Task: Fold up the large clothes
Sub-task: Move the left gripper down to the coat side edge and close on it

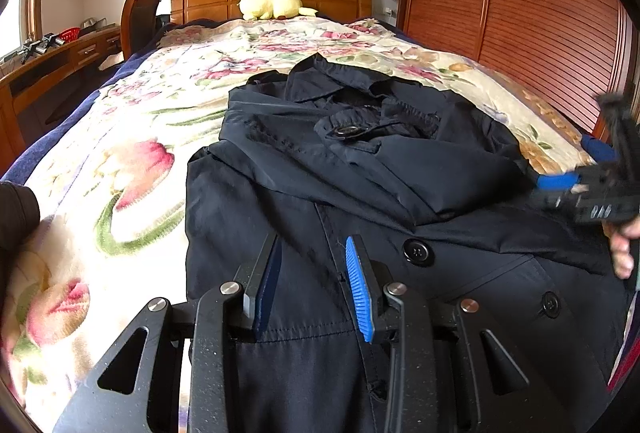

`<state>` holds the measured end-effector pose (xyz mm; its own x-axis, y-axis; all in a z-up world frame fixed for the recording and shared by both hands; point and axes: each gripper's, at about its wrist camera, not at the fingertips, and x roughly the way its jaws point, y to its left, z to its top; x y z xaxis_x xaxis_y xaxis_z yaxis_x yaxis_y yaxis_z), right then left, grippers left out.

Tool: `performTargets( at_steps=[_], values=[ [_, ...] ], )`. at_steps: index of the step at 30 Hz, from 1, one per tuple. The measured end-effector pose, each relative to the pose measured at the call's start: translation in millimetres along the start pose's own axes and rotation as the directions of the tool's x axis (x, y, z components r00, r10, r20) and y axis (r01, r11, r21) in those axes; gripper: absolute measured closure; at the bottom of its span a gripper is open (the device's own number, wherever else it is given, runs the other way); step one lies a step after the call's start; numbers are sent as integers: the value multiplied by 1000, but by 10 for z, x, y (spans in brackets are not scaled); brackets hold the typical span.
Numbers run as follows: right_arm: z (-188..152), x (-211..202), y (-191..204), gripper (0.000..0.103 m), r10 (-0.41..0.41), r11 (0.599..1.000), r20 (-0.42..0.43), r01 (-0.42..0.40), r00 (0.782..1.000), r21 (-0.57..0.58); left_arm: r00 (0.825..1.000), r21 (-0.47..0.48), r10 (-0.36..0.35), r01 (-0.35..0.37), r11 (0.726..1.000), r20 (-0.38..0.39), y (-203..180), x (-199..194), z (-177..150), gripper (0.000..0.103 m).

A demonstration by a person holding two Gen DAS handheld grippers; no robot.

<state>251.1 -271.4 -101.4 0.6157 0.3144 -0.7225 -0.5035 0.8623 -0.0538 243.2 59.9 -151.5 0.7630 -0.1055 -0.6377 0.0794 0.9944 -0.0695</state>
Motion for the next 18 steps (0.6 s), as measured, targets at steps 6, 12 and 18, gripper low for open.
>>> performTargets(
  at_steps=[6,12,18],
  values=[
    [-88,262,-88,50,50,997,54,-54,997,60,1000,-2,-17,17,1000,-14,-5,22,4,68],
    [-49,323,-84,49,65,995,73,-70,995,71,999,-7,-26,25,1000,-30,-36,16,237,68],
    [-116,320,-92,49,70,995,79,-76,994,70,999,108,-10,14,994,-33,-366,63,798,68]
  ],
)
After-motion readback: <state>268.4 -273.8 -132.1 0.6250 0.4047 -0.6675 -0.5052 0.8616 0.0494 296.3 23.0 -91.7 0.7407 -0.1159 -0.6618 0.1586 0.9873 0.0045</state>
